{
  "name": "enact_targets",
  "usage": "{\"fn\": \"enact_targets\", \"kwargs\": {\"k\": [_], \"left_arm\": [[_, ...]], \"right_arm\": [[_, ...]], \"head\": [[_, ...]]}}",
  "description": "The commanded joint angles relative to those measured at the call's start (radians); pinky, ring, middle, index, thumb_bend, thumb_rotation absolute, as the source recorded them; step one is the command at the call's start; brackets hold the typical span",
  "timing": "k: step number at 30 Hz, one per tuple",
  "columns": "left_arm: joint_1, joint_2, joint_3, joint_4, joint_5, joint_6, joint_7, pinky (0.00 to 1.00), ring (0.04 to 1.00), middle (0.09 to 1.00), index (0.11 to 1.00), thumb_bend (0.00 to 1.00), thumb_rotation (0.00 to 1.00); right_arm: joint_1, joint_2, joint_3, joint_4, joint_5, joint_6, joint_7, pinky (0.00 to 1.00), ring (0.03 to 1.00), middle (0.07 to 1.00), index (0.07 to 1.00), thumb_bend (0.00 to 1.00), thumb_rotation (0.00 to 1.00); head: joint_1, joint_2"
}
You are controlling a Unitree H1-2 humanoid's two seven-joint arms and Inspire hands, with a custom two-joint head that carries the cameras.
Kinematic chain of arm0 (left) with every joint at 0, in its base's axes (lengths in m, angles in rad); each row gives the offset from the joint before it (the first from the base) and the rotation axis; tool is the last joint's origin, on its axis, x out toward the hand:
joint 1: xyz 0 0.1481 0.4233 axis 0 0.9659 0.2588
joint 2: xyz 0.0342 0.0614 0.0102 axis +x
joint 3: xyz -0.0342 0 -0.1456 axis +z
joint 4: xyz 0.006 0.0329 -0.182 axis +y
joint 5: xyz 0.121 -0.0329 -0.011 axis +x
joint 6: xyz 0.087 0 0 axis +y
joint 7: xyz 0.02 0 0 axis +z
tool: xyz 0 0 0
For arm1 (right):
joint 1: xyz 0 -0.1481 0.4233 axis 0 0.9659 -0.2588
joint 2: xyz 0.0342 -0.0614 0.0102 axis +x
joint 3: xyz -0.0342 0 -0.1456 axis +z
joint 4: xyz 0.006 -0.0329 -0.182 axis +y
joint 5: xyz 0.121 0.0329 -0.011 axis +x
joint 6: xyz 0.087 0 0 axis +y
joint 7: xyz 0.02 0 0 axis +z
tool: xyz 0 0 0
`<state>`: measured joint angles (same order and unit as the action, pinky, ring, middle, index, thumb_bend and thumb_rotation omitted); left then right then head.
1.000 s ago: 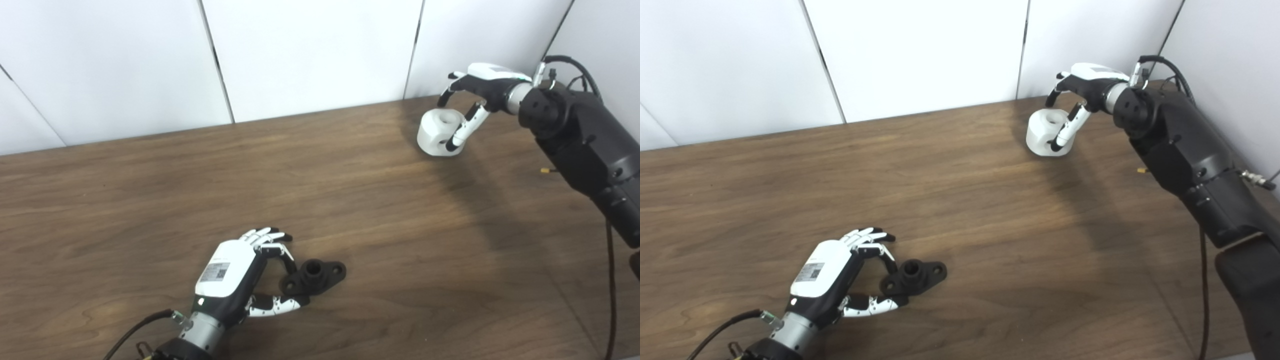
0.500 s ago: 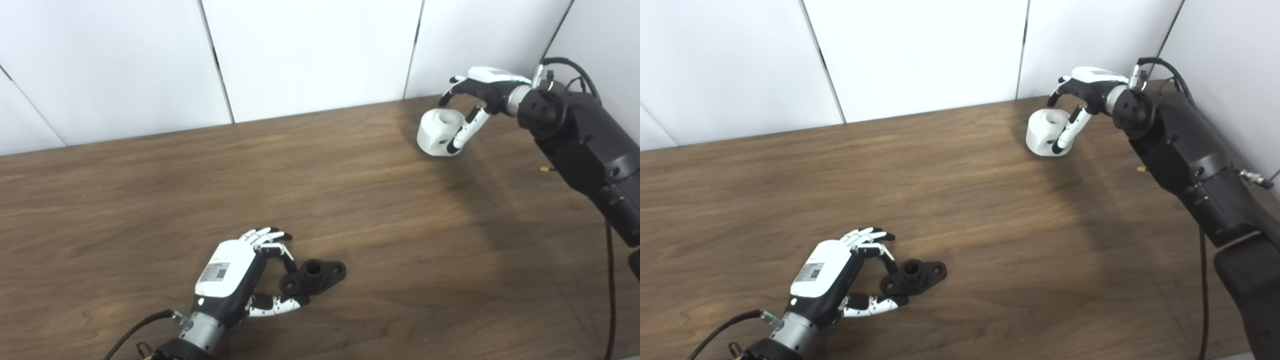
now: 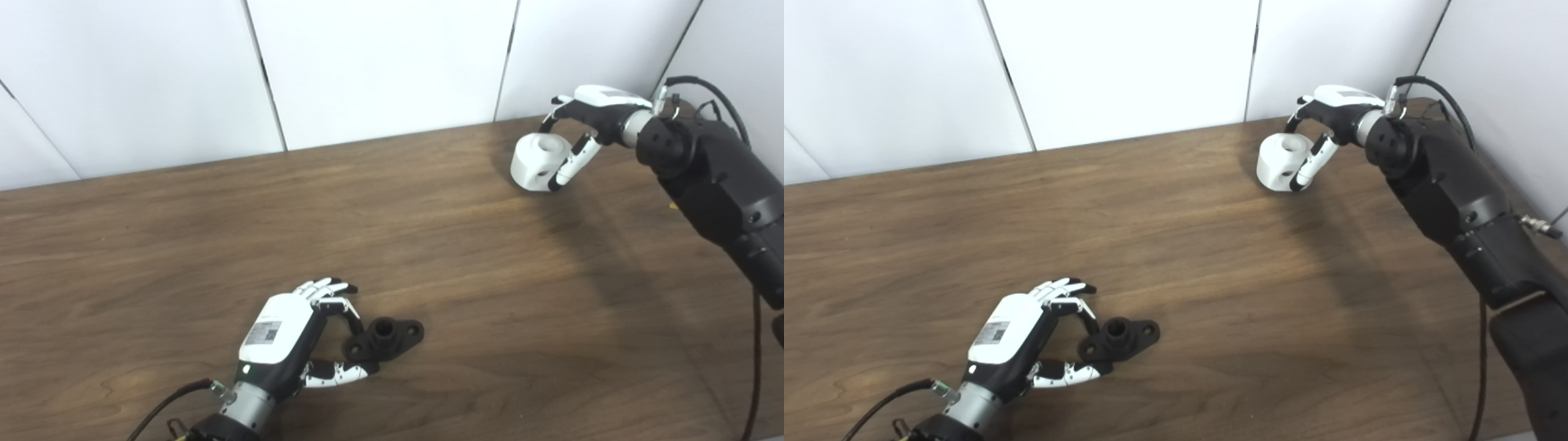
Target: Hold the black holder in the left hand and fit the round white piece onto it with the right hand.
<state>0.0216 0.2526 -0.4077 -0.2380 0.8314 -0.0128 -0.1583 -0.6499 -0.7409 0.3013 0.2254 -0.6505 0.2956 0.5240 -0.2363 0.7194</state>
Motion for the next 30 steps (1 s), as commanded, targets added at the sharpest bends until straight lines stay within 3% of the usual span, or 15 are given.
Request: {"fn": "enact_targets", "kwargs": {"k": [1,9,19,30], "left_arm": [[0.017,0.009,-0.007,0.017,0.029,0.035,-0.039,0.88,0.888,0.828,0.489,0.51,0.05],[0.018,0.009,-0.005,0.008,0.032,0.039,-0.045,0.88,0.888,0.829,0.489,0.51,0.05],[0.020,0.006,-0.003,0.008,0.023,0.040,-0.049,0.88,0.892,0.832,0.489,0.51,0.05],[0.022,0.002,-0.001,-0.008,0.022,0.053,-0.063,0.88,0.892,0.833,0.489,0.51,0.05]], "right_arm": [[-0.036,-0.022,-0.023,-0.009,0.000,-0.032,-0.028,0.96,1.000,0.980,0.705,1.00,0.27],[-0.034,-0.026,-0.018,0.001,-0.015,-0.056,-0.042,0.95,1.000,0.958,0.721,1.00,0.29],[-0.032,-0.020,-0.023,0.002,-0.015,-0.060,-0.058,0.94,1.000,0.921,0.642,0.98,0.33],[-0.009,-0.013,-0.029,0.013,-0.012,-0.078,-0.102,0.92,1.000,0.904,0.631,0.96,0.32]], "head": [[0.001,0.001],[0.003,0.009],[0.006,0.010],[0.009,0.018]]}}
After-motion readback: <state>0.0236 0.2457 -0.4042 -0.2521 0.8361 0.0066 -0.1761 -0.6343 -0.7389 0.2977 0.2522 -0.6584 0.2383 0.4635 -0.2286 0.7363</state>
